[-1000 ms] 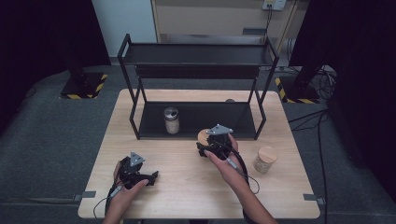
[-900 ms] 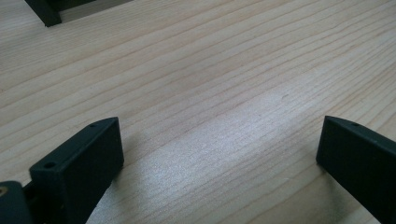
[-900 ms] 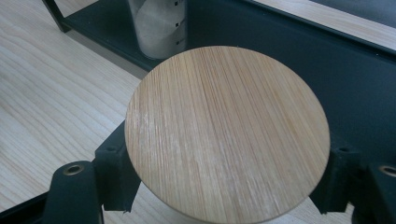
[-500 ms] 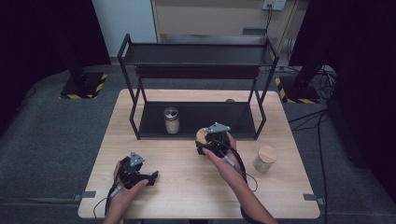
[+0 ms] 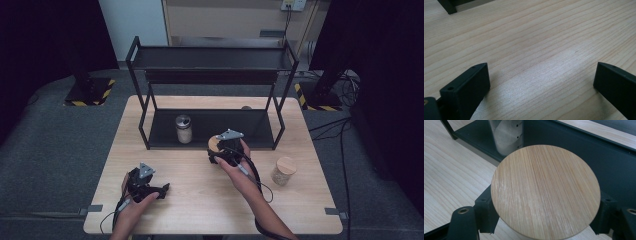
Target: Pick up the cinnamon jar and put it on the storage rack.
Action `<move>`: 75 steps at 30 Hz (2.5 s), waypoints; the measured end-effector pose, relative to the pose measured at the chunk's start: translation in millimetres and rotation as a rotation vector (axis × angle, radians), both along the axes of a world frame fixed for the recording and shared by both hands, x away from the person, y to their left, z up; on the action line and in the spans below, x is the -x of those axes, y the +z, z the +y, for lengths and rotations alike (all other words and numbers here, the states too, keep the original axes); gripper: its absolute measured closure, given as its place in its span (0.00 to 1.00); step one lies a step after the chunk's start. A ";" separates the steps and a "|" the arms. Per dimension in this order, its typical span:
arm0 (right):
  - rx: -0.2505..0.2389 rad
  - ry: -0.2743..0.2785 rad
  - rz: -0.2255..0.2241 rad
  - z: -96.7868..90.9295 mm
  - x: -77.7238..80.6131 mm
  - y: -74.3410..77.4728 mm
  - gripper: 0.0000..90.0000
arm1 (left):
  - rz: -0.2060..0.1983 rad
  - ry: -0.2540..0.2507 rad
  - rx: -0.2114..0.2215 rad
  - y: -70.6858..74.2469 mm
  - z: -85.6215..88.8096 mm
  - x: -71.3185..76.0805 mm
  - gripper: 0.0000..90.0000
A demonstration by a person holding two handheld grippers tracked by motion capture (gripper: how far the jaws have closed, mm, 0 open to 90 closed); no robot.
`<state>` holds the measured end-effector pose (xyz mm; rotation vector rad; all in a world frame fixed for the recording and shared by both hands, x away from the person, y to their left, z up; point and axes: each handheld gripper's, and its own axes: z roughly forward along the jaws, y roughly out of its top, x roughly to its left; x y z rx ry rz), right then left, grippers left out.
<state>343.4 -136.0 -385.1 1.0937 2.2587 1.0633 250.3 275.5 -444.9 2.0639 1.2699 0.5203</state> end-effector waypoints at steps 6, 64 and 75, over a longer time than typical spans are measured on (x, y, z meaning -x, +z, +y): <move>0.002 -0.003 0.002 3.0 -5.4 0.4 0.29 | 0.000 0.000 0.000 0.0 0.1 0.0 0.00; 0.009 -0.070 0.002 35.5 -73.0 9.6 0.29 | 0.000 -0.004 0.000 0.0 0.6 -0.7 0.00; 0.007 -0.085 0.007 38.3 -81.7 6.2 0.29 | 0.000 -0.004 0.001 -0.1 0.6 -0.7 0.00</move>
